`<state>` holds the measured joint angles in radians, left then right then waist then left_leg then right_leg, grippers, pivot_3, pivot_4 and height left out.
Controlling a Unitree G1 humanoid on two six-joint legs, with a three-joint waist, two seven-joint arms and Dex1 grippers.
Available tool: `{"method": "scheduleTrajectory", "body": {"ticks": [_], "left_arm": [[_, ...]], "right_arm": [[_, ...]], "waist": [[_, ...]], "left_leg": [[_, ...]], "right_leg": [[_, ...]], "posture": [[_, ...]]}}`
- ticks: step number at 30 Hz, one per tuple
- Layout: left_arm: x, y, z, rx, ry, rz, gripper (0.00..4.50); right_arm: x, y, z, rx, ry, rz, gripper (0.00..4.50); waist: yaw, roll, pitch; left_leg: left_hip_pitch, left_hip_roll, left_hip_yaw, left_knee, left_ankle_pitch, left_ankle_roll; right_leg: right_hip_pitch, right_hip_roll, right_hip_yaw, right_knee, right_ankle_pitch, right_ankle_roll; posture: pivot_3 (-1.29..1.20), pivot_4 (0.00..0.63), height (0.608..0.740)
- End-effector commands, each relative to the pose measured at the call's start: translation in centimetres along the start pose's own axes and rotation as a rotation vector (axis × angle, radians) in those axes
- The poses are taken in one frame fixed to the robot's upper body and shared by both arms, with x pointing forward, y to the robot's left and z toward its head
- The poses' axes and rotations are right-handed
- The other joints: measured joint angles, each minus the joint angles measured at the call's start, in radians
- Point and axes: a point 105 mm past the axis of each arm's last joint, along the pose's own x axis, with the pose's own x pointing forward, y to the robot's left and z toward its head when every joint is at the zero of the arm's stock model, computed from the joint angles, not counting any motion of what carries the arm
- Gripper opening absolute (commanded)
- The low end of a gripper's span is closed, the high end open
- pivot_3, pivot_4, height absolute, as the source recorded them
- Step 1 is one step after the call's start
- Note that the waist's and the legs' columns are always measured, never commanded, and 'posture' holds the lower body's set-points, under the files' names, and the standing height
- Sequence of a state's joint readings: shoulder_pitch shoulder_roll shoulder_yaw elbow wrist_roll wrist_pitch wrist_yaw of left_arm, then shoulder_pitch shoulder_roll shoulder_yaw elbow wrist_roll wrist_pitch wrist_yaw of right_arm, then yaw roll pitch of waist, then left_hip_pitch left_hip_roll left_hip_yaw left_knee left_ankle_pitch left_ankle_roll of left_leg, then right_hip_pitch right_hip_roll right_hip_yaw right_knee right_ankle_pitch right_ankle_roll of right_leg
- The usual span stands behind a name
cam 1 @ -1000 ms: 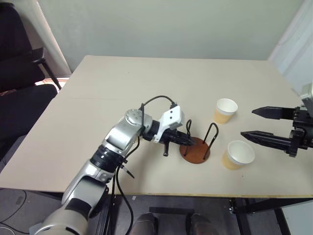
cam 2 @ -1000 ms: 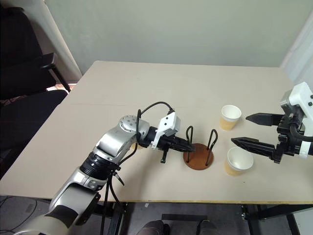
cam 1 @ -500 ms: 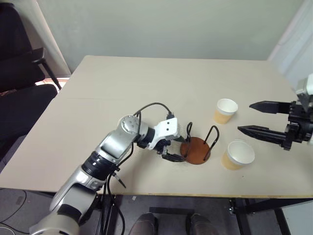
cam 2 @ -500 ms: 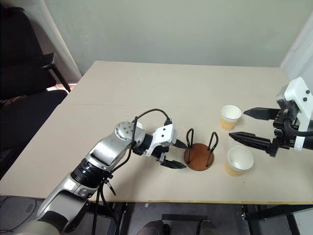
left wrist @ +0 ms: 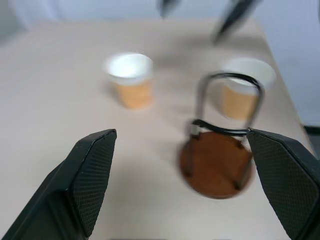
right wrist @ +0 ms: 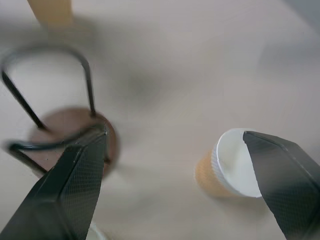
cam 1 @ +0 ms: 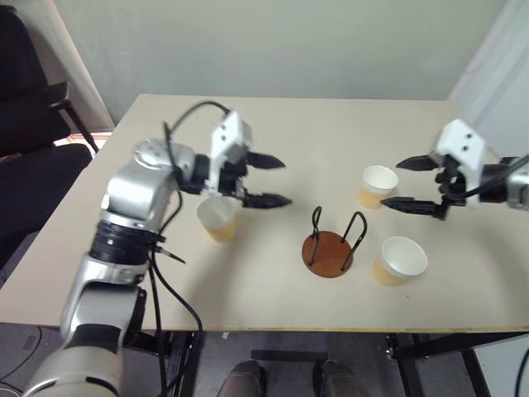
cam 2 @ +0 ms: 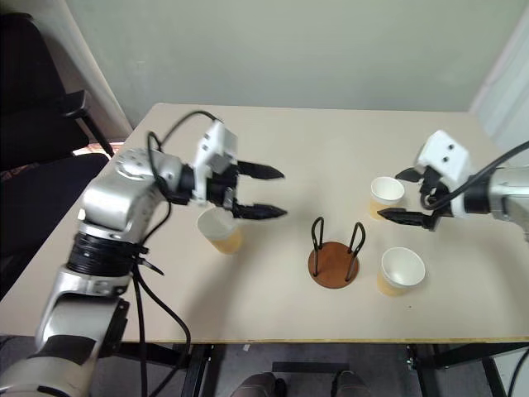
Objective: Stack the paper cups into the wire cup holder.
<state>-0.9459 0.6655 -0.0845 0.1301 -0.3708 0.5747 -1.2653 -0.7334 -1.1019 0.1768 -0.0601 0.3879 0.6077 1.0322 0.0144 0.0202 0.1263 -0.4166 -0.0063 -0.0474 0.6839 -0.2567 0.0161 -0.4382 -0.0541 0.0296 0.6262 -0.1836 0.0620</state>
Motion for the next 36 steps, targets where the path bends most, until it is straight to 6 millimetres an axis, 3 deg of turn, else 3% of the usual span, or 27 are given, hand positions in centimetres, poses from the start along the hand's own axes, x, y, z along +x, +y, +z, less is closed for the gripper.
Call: {"method": "scheduleTrajectory", "body": {"ticks": [1,12,15,20,26,27,31,36], "left_arm": [[-1.4,0.7,0.3,0.027,-0.001,0.051,4.47],[-2.0,0.2,-0.3,0.031,0.024,0.074,4.47],[-1.9,0.2,-0.7,0.033,0.034,0.078,4.5],[-1.8,0.1,-1.0,0.043,0.05,0.071,4.5],[-1.6,-0.2,-1.2,0.047,0.059,0.053,4.5],[-1.6,-0.3,-1.3,0.046,0.059,0.046,4.5],[-1.9,-0.9,-1.3,0.044,0.059,0.002,4.5],[-2.8,-2.2,-0.9,0.041,0.032,-0.078,4.5]], "right_arm": [[0.8,-1.7,-0.7,-0.08,0.06,-0.029,4.5],[4.0,-4.1,-2.7,-0.139,0.171,-0.004,4.5],[4.6,-4.5,-3.4,-0.154,0.203,-0.004,3.9],[5.5,-4.3,-3.5,-0.166,0.204,0.018,2.12],[5.2,-4.0,-3.4,-0.176,0.198,0.036,0.02],[5.0,-4.0,-3.3,-0.179,0.192,0.038,0.02],[2.9,-3.5,-1.0,-0.205,0.131,0.064,0.02],[-2.0,-0.1,6.1,-0.325,-0.005,0.17,0.02]], "waist": [[-0.002,0.0,0.0],[-0.003,0.0,0.0],[-0.004,0.0,0.0],[-0.004,0.0,0.0],[-0.003,0.0,0.0],[-0.003,0.0,0.0],[-0.003,0.0,0.0],[-0.004,0.001,0.001]], "left_leg": [[0.0,0.0,0.0,0.0,0.0,0.0],[-0.003,0.0,-0.001,-0.001,0.0,0.0],[-0.003,0.0,-0.001,-0.002,0.0,-0.001],[-0.003,0.0,-0.001,-0.002,0.0,-0.001],[-0.003,0.0,-0.001,-0.002,0.0,-0.002],[-0.003,0.0,-0.001,-0.002,-0.001,-0.002],[-0.004,0.0,-0.001,-0.002,-0.001,-0.003],[-0.006,0.0,-0.001,-0.004,-0.001,-0.004]], "right_leg": [[0.0,0.0,0.0,0.0,0.0,0.0],[-0.003,0.0,-0.001,-0.001,0.0,-0.002],[-0.004,0.0,-0.001,-0.001,0.0,-0.003],[-0.004,0.0,-0.001,0.0,0.001,-0.004],[-0.004,0.0,-0.002,-0.001,0.0,-0.005],[-0.004,0.0,-0.002,-0.001,0.0,-0.005],[-0.004,0.0,-0.002,0.0,0.0,-0.006],[-0.005,0.0,-0.002,0.0,0.0,-0.006]], "posture": [[0.0,0.15,0.74],[0.0,0.15,0.74],[0.0,0.15,0.74],[0.0,0.15,0.74],[0.0,0.15,0.74],[0.0,0.15,0.74],[0.0,0.15,0.74],[0.0,0.15,0.74]]}}
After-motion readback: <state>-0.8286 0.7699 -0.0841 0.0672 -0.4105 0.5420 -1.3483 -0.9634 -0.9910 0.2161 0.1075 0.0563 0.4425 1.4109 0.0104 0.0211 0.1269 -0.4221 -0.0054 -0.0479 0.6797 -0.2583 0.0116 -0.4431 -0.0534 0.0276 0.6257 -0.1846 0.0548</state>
